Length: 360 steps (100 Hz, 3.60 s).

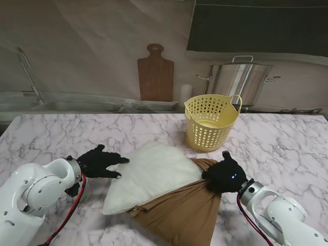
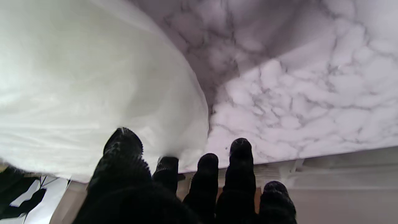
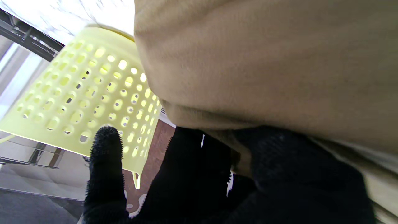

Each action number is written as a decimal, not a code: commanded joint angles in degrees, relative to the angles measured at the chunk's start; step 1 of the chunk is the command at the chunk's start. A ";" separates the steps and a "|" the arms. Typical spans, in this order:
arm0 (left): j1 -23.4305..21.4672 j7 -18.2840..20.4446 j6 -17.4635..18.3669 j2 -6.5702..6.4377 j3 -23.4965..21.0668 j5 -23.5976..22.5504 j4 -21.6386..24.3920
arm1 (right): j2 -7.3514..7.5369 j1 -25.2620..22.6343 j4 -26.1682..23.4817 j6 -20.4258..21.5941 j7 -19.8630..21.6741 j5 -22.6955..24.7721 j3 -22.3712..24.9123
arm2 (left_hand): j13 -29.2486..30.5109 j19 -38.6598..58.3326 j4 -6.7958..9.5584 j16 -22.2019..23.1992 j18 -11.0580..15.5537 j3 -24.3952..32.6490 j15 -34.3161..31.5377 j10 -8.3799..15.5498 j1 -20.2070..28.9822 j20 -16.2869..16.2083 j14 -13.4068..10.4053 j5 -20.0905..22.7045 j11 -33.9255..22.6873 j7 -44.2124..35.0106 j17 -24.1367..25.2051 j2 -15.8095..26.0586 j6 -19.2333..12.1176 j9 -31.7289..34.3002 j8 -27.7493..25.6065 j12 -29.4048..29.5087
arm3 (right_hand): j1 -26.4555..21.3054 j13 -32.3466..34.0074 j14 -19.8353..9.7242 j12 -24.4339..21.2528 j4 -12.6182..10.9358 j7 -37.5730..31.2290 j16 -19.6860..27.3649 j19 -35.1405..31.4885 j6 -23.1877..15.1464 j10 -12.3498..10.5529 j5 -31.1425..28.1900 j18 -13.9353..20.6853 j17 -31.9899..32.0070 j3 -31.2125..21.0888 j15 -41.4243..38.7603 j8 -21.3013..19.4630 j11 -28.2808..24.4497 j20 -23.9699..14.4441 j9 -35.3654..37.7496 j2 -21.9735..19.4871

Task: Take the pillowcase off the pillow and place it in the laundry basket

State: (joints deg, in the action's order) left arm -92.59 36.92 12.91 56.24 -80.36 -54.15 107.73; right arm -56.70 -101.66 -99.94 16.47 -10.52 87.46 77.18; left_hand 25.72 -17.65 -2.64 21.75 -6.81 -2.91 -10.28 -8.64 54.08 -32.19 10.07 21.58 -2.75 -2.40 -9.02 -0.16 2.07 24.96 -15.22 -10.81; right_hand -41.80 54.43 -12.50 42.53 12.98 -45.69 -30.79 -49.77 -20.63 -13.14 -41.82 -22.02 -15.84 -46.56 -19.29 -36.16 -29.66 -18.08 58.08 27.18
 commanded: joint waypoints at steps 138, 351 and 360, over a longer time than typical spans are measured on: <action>30.12 2.17 -10.99 -1.45 42.54 14.68 -25.42 | 0.24 -1.75 1.65 -0.57 1.79 -0.02 1.95 | -2.26 54.22 2.14 0.90 -0.44 1.76 0.32 -0.77 1.72 2.46 0.72 -3.95 0.02 0.69 2.07 -8.24 6.95 -3.09 -2.01 -2.69 | -5.95 3.71 7.93 0.72 -2.80 -4.55 -2.47 -1.27 -4.46 4.26 -5.12 0.68 -0.44 -5.28 -4.12 -2.53 -3.11 1.24 4.10 -3.75; 12.43 -4.41 -2.38 0.17 18.50 13.26 -11.69 | -1.45 4.71 1.45 -0.57 0.96 -10.03 -3.54 | 1.37 57.32 1.69 1.76 -1.43 1.19 -1.15 -1.30 3.83 1.07 1.63 -2.60 -0.96 -0.40 0.21 -0.34 6.86 1.29 -0.24 -2.78 | 20.14 -19.15 15.28 -21.19 -10.30 26.80 9.77 0.75 11.13 17.13 23.23 1.25 6.95 16.97 6.54 9.45 3.89 -0.43 -34.03 -10.93; 16.55 -3.54 -5.06 0.21 22.95 16.68 -14.49 | -1.68 4.01 0.53 -0.35 -1.73 -10.32 -3.61 | 1.33 57.36 1.76 1.79 -1.38 1.57 -1.07 -1.21 4.74 1.17 1.52 -3.28 -0.87 -0.10 0.29 -0.12 6.91 0.99 -0.16 -2.75 | 15.79 -21.27 15.72 -22.15 -10.98 21.74 10.89 1.12 6.41 17.52 17.39 1.42 7.87 18.80 7.19 5.32 4.02 -0.52 -34.99 -12.21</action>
State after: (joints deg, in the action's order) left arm -78.26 31.27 9.67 55.83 -58.94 -39.59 95.77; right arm -58.04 -96.76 -98.25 16.06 -12.39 76.78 73.61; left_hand 23.88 -32.83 -1.55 21.19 -6.77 -1.92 -7.41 -10.32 55.86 -30.42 2.89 19.06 -3.37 -2.96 -8.92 -0.26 9.60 25.67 -14.66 -13.09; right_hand -23.84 35.41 1.31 21.44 2.51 -21.25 -21.07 -49.79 -10.87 3.22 -21.16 -21.26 -9.60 -29.14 -13.51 -28.20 -26.32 -18.10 25.68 16.48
